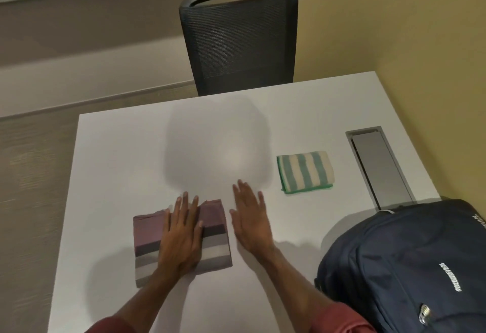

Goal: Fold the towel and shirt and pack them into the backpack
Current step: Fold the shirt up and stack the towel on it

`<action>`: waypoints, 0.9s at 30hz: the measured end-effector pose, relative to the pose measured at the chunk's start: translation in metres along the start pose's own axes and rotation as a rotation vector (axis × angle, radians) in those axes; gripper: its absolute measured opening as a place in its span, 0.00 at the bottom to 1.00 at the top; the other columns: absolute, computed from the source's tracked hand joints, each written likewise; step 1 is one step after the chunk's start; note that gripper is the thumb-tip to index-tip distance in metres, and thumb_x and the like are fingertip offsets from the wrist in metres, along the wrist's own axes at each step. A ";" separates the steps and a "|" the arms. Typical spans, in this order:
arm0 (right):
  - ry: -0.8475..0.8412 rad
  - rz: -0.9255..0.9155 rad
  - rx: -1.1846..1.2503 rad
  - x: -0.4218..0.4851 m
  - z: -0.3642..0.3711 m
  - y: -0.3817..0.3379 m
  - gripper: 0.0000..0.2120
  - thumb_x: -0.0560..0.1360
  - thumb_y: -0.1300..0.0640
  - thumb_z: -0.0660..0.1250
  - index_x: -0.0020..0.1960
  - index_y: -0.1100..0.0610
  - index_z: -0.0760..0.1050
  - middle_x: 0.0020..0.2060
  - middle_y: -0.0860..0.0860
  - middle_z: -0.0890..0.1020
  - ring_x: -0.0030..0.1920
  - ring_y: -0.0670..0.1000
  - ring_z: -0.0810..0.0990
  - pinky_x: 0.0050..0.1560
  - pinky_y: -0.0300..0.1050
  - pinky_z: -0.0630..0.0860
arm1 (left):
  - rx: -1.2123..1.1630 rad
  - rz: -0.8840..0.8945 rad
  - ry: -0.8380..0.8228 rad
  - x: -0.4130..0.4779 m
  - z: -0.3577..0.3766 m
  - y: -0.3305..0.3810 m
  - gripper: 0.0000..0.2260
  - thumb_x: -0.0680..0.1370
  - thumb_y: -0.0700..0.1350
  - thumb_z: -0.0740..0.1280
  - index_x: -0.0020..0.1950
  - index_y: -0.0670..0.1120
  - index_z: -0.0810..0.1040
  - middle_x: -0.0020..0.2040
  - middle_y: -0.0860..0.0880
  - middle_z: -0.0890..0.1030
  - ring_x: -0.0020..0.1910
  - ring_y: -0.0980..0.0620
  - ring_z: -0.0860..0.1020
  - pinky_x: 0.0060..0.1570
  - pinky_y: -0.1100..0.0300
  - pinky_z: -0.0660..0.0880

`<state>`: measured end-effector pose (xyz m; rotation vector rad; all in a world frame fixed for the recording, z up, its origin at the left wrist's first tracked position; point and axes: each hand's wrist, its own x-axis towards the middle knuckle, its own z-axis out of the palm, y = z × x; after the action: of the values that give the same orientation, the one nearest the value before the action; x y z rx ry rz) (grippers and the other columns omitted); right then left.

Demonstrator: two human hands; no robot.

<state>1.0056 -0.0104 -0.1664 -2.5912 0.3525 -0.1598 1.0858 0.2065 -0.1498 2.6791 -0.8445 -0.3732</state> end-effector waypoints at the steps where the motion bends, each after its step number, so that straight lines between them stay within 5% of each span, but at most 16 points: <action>1: 0.040 0.034 -0.029 0.003 -0.010 0.018 0.29 0.90 0.51 0.56 0.88 0.55 0.50 0.87 0.50 0.51 0.87 0.50 0.47 0.86 0.60 0.47 | -0.012 0.037 0.002 0.013 0.004 0.016 0.30 0.88 0.54 0.52 0.89 0.51 0.46 0.89 0.47 0.43 0.88 0.45 0.44 0.84 0.36 0.45; 8: 0.076 0.265 -0.219 0.027 -0.064 0.125 0.29 0.89 0.50 0.49 0.86 0.61 0.56 0.86 0.57 0.58 0.86 0.56 0.56 0.85 0.64 0.47 | 0.136 0.246 -0.109 0.111 0.045 0.114 0.29 0.89 0.59 0.45 0.89 0.53 0.42 0.88 0.48 0.38 0.87 0.46 0.38 0.84 0.37 0.46; 11: 0.060 0.338 -0.154 0.031 -0.082 0.152 0.30 0.88 0.47 0.44 0.87 0.58 0.51 0.87 0.56 0.54 0.86 0.56 0.52 0.85 0.63 0.45 | 0.103 0.322 -0.109 0.143 0.055 0.149 0.28 0.89 0.58 0.40 0.88 0.54 0.40 0.88 0.50 0.38 0.87 0.49 0.38 0.85 0.41 0.44; 17: -0.047 0.538 -0.005 0.037 -0.098 0.199 0.34 0.85 0.40 0.44 0.88 0.52 0.44 0.87 0.58 0.45 0.85 0.62 0.54 0.83 0.68 0.53 | 0.068 0.302 -0.177 0.197 0.075 0.192 0.28 0.89 0.58 0.44 0.89 0.49 0.47 0.88 0.47 0.54 0.87 0.45 0.53 0.84 0.40 0.55; 21: -0.029 0.570 0.098 0.033 -0.093 0.206 0.37 0.84 0.37 0.46 0.88 0.52 0.47 0.85 0.61 0.56 0.80 0.65 0.63 0.77 0.69 0.65 | 0.056 0.257 -0.174 0.215 0.080 0.199 0.29 0.88 0.55 0.56 0.85 0.41 0.59 0.76 0.41 0.72 0.73 0.39 0.73 0.70 0.41 0.73; 27: 0.066 0.575 0.217 0.022 -0.089 0.181 0.44 0.78 0.33 0.50 0.87 0.55 0.52 0.76 0.60 0.70 0.70 0.63 0.70 0.67 0.63 0.72 | -0.004 0.216 -0.173 0.202 0.081 0.189 0.18 0.84 0.54 0.65 0.66 0.42 0.73 0.59 0.41 0.74 0.51 0.40 0.76 0.49 0.44 0.77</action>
<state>0.9712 -0.2097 -0.1810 -2.1758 1.0216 -0.0722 1.1222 -0.0770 -0.1859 2.5450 -1.1699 -0.5583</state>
